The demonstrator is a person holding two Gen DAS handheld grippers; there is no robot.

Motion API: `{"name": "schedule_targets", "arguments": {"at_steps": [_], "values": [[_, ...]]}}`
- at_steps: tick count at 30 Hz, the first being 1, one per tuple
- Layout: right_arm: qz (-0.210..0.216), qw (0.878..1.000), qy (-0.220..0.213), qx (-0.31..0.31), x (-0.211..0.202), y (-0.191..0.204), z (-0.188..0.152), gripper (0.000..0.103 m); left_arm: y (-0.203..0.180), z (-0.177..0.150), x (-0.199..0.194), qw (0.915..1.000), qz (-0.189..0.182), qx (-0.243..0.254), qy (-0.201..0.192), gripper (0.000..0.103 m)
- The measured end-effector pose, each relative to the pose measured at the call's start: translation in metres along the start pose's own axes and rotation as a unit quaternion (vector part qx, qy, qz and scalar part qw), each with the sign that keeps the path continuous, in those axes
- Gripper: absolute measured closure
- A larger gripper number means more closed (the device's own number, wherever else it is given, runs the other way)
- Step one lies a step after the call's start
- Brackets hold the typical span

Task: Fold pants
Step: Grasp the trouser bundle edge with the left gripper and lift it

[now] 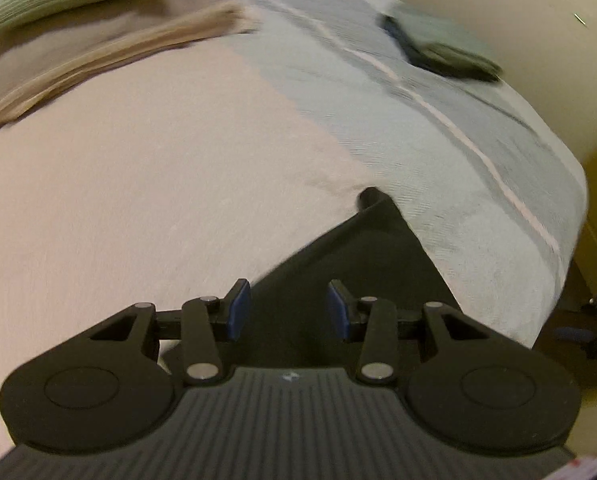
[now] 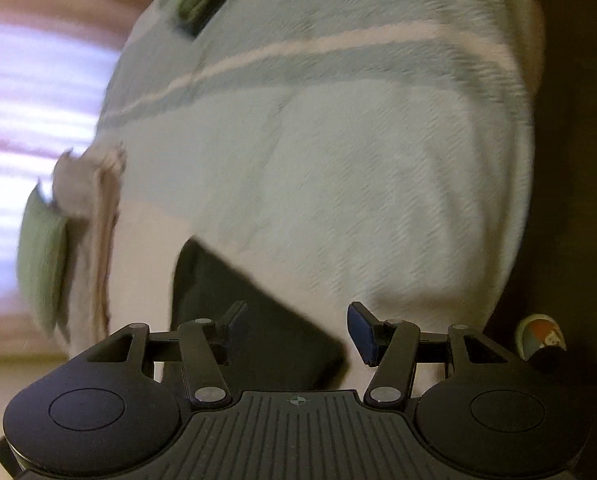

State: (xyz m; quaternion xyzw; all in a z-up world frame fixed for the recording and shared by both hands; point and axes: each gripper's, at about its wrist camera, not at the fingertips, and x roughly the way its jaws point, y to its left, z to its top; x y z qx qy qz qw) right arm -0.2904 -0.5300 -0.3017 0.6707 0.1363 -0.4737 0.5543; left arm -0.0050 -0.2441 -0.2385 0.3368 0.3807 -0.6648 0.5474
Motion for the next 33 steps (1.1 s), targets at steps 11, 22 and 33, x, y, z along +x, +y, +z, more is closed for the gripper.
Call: {"name": "schedule_targets", "arguments": {"at_steps": [11, 22, 33], "values": [[0.026, 0.986, -0.067, 0.151, 0.039, -0.016, -0.140, 0.051, 0.033, 0.029, 0.110, 0.9720, -0.139, 0.145, 0.122, 0.070], [0.095, 0.957, -0.110, 0.251, 0.082, -0.014, -0.212, 0.062, 0.052, 0.033, 0.137, 0.9434, -0.243, 0.123, 0.189, 0.082], [0.001, 0.985, -0.161, 0.064, 0.084, 0.025, -0.220, 0.097, 0.063, 0.036, 0.132, 0.9343, -0.267, 0.172, 0.162, 0.098]]}}
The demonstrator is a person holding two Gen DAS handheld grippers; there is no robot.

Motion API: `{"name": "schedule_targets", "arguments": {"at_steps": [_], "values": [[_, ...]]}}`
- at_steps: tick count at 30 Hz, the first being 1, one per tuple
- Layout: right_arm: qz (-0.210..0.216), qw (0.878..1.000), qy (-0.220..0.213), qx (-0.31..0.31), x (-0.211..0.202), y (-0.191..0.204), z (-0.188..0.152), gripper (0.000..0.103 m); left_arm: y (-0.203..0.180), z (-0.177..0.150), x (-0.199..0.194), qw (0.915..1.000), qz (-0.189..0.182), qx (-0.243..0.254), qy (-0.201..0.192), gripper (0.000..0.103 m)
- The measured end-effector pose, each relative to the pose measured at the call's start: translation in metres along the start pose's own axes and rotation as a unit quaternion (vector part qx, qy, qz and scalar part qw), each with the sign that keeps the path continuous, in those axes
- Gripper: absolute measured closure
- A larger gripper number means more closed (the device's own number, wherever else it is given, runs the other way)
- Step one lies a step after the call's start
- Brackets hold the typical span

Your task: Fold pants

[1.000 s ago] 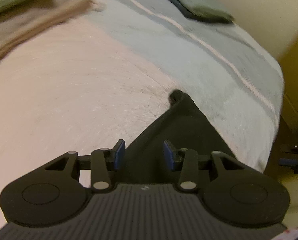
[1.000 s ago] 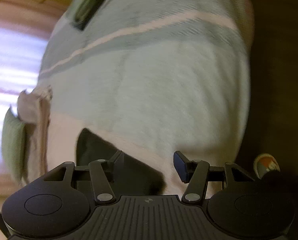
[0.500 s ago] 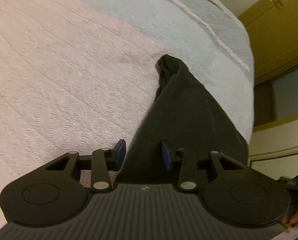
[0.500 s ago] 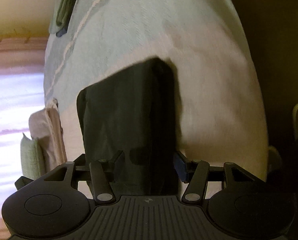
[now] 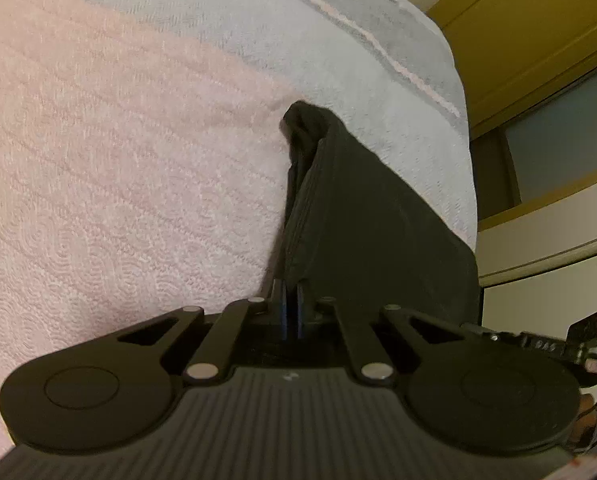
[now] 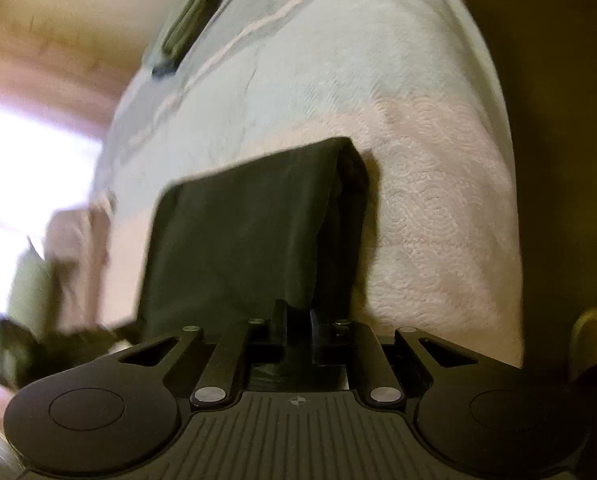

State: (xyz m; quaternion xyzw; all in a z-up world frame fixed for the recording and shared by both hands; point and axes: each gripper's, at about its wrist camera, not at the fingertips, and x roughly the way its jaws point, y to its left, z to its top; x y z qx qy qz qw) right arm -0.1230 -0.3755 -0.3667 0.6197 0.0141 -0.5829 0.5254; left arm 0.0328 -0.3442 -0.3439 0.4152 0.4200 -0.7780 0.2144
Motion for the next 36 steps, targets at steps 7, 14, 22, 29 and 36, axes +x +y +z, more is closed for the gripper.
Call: {"name": "schedule_targets", "arguments": {"at_steps": [7, 14, 22, 29, 36], "values": [[0.007, 0.997, 0.021, 0.068, -0.008, -0.006, 0.008, 0.085, -0.020, -0.002, -0.013, 0.9991, 0.035, 0.022, 0.006, 0.092], [0.028, 0.993, 0.031, 0.106, -0.011, -0.011, 0.000, 0.070, -0.010, -0.024, -0.012, 0.9988, 0.008, -0.046, 0.015, 0.074], [0.009, 0.999, 0.032, 0.006, -0.011, 0.004, -0.024, 0.094, -0.021, -0.033, -0.021, 0.9988, 0.044, 0.001, -0.022, 0.098], [0.008, 0.998, 0.061, 0.011, -0.015, 0.001, -0.011, 0.083, -0.006, -0.034, -0.016, 0.9980, 0.029, -0.050, -0.026, 0.088], [-0.002, 0.995, -0.046, 0.090, -0.036, -0.025, 0.044, 0.076, -0.013, 0.023, -0.028, 0.9962, 0.046, -0.026, -0.070, 0.067]]}}
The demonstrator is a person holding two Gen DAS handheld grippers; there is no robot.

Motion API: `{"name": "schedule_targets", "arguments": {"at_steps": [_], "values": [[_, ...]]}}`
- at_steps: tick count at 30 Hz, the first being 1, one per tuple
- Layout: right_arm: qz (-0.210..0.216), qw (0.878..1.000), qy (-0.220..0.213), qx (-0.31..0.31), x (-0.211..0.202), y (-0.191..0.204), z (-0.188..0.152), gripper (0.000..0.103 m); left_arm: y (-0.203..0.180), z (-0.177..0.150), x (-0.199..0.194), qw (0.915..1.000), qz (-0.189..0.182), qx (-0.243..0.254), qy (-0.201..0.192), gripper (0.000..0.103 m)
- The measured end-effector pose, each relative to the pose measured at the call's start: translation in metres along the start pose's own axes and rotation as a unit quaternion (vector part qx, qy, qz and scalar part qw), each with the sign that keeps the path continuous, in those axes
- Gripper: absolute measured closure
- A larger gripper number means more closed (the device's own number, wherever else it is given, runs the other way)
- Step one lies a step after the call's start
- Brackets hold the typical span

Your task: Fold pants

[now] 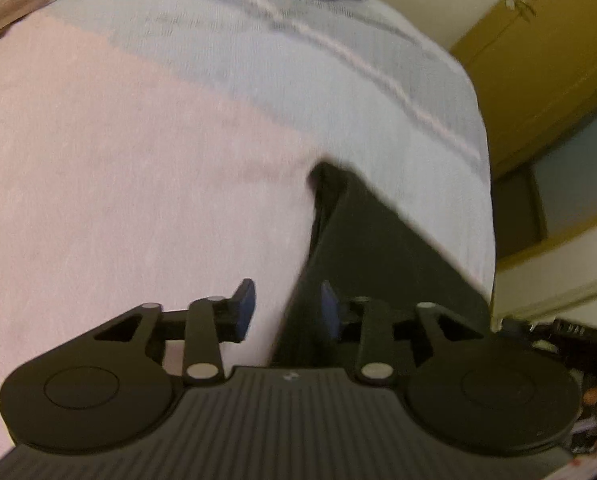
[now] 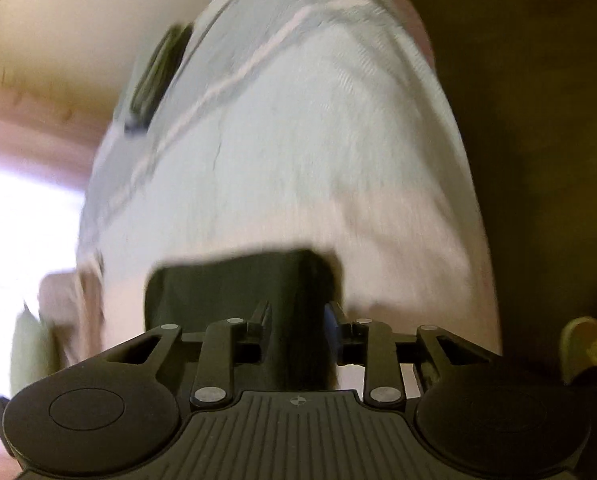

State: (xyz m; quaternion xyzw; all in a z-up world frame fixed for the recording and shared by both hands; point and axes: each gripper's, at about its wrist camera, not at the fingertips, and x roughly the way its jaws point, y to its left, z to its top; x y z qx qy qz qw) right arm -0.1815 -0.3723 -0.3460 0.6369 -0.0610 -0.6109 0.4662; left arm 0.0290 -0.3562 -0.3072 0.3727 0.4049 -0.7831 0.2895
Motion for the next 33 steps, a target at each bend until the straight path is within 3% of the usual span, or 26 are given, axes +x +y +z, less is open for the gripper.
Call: {"name": "schedule_targets", "arguments": {"at_steps": [3, 7, 8, 10, 13, 14, 16, 18, 20, 22, 24, 28, 31, 33], "values": [[0.008, 1.000, 0.010, 0.027, 0.020, -0.003, 0.011, 0.076, -0.009, 0.029, 0.031, 0.9997, -0.022, -0.008, -0.004, 0.055], [0.008, 0.999, 0.018, 0.047, 0.036, -0.006, 0.014, 0.076, -0.023, 0.058, 0.080, 0.9989, -0.043, -0.005, 0.016, 0.054], [0.006, 0.999, 0.017, 0.042, 0.038, -0.004, 0.017, 0.077, -0.026, 0.060, 0.090, 0.9989, -0.041, -0.001, 0.022, 0.059], [-0.003, 1.000, 0.017, 0.017, 0.041, -0.003, 0.020, 0.081, -0.034, 0.060, 0.100, 0.9990, -0.033, 0.024, 0.017, 0.100], [-0.044, 0.996, 0.014, -0.073, 0.046, 0.008, 0.017, 0.080, -0.035, 0.057, 0.115, 0.9978, -0.016, 0.064, 0.010, 0.098], [-0.059, 0.992, 0.014, -0.107, 0.050, 0.016, 0.015, 0.074, -0.035, 0.054, 0.119, 0.9968, -0.013, 0.079, 0.007, 0.097], [-0.090, 0.984, 0.014, -0.153, 0.046, 0.032, 0.011, 0.070, -0.030, 0.054, 0.119, 0.9973, -0.017, 0.072, 0.004, 0.092], [-0.116, 0.975, -0.002, -0.190, 0.033, 0.048, 0.008, 0.070, -0.028, 0.055, 0.106, 0.9981, 0.000, 0.062, -0.007, 0.077], [-0.141, 0.962, -0.040, -0.231, 0.014, 0.060, 0.001, 0.070, -0.035, 0.051, 0.083, 0.9944, 0.033, 0.094, -0.034, 0.077], [-0.118, 0.959, -0.045, -0.256, 0.003, 0.068, -0.010, 0.070, -0.048, 0.040, 0.062, 0.9888, 0.064, 0.128, -0.041, 0.082], [-0.108, 0.953, -0.020, -0.284, 0.007, 0.076, -0.030, 0.070, -0.062, 0.022, 0.047, 0.9844, 0.058, 0.162, -0.035, 0.081], [-0.104, 0.929, 0.042, -0.353, 0.026, 0.084, -0.090, 0.070, -0.082, -0.035, 0.037, 0.9746, 0.057, 0.217, 0.005, 0.081], [-0.108, 0.904, 0.048, -0.411, 0.019, 0.081, -0.137, 0.071, -0.075, -0.086, 0.025, 0.9720, 0.085, 0.219, 0.012, 0.080], [-0.106, 0.891, 0.061, -0.436, 0.007, 0.075, -0.161, 0.069, -0.066, -0.116, 0.005, 0.9757, 0.090, 0.199, -0.019, 0.080]]}}
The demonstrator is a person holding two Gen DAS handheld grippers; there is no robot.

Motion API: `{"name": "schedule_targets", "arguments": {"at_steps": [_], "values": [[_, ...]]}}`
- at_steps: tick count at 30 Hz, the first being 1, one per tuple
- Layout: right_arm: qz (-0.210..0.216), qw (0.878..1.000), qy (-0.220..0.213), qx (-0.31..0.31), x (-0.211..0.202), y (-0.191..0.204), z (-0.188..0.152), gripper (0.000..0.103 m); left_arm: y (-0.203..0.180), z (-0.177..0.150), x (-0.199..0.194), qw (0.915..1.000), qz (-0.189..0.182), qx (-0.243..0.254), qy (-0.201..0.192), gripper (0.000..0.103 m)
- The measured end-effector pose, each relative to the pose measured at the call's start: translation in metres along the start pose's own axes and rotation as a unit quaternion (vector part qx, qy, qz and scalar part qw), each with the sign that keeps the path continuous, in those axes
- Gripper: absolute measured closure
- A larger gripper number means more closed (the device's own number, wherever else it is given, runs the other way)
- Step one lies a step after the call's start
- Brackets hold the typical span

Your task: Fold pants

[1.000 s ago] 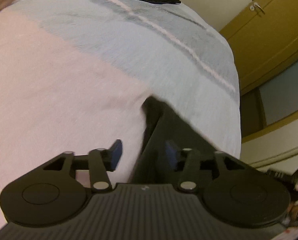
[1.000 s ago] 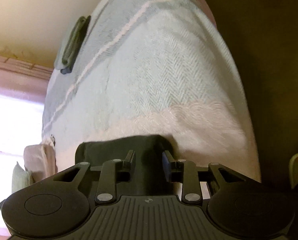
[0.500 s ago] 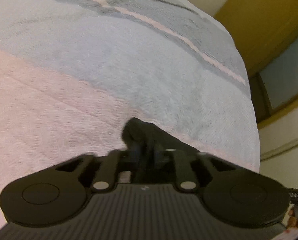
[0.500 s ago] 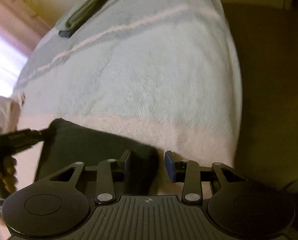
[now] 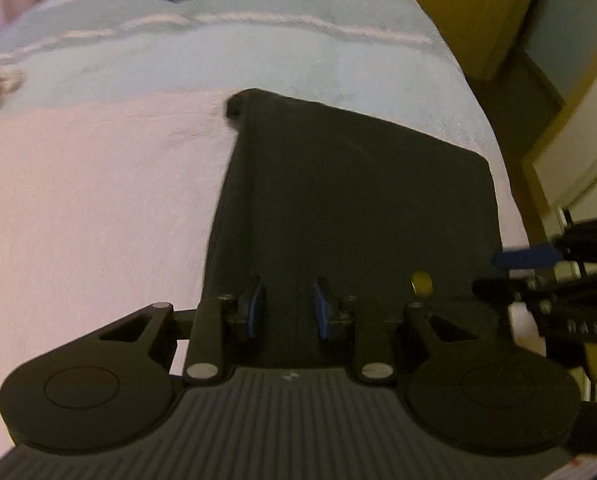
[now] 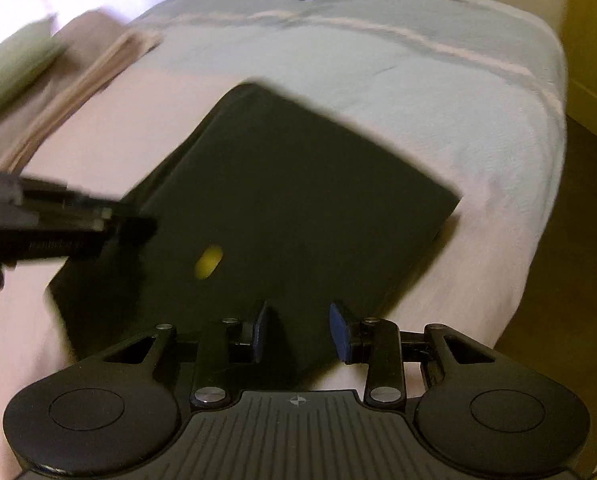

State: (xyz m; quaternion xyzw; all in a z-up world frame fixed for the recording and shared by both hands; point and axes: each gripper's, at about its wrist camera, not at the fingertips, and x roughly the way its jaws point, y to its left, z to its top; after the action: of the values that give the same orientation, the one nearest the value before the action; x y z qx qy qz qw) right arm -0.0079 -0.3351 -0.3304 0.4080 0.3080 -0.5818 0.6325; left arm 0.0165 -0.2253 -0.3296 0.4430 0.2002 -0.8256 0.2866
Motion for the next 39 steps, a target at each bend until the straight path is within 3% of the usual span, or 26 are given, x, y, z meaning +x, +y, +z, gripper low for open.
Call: {"name": "schedule_targets", "arguments": {"at_steps": [2, 3, 7, 10, 11, 13, 15, 18, 23, 28, 33, 35, 39], "values": [[0.007, 0.999, 0.039, -0.019, -0.002, 0.010, -0.020, 0.070, 0.001, -0.018, -0.011, 0.9986, 0.007, -0.047, 0.021, 0.080], [0.020, 0.999, 0.042, 0.004, -0.004, 0.009, -0.025, 0.070, -0.001, -0.027, -0.018, 0.9982, 0.020, -0.053, 0.016, 0.082], [0.005, 1.000, -0.013, -0.024, -0.034, 0.017, -0.016, 0.070, -0.008, -0.032, -0.042, 0.9953, 0.029, -0.093, -0.003, 0.082], [0.039, 0.997, -0.036, -0.060, -0.044, 0.031, -0.014, 0.070, -0.005, -0.041, -0.052, 0.9915, 0.029, -0.127, -0.011, 0.082], [0.055, 0.996, -0.027, -0.071, -0.037, 0.034, -0.015, 0.070, -0.004, -0.045, -0.050, 0.9916, 0.032, -0.125, -0.002, 0.082], [0.075, 0.992, 0.034, -0.094, -0.012, 0.042, -0.025, 0.070, -0.003, -0.056, -0.036, 0.9918, 0.046, -0.118, 0.019, 0.082], [0.069, 0.990, 0.032, -0.120, 0.005, 0.047, -0.035, 0.068, 0.003, -0.066, -0.022, 0.9885, 0.044, -0.142, 0.026, 0.082], [0.075, 0.986, 0.056, -0.137, 0.008, 0.046, -0.024, 0.068, 0.010, -0.066, -0.020, 0.9814, 0.043, -0.185, 0.027, 0.081], [0.088, 0.979, 0.119, -0.142, -0.018, 0.037, 0.010, 0.068, -0.001, -0.056, -0.050, 0.9668, 0.069, -0.240, 0.054, 0.084], [0.101, 0.968, 0.169, -0.157, -0.047, 0.013, 0.047, 0.068, -0.020, -0.039, -0.095, 0.9430, 0.084, -0.308, 0.092, 0.077], [0.118, 0.959, 0.163, -0.201, -0.071, 0.015, 0.084, 0.067, -0.049, -0.021, -0.138, 0.9324, 0.107, -0.333, 0.092, 0.055], [0.124, 0.954, 0.164, -0.216, -0.081, 0.010, 0.094, 0.067, -0.062, -0.012, -0.150, 0.9270, 0.120, -0.344, 0.087, 0.053], [0.157, 0.942, 0.179, -0.236, -0.088, -0.003, 0.116, 0.067, -0.084, 0.007, -0.160, 0.9069, 0.146, -0.390, 0.067, 0.048]]}}
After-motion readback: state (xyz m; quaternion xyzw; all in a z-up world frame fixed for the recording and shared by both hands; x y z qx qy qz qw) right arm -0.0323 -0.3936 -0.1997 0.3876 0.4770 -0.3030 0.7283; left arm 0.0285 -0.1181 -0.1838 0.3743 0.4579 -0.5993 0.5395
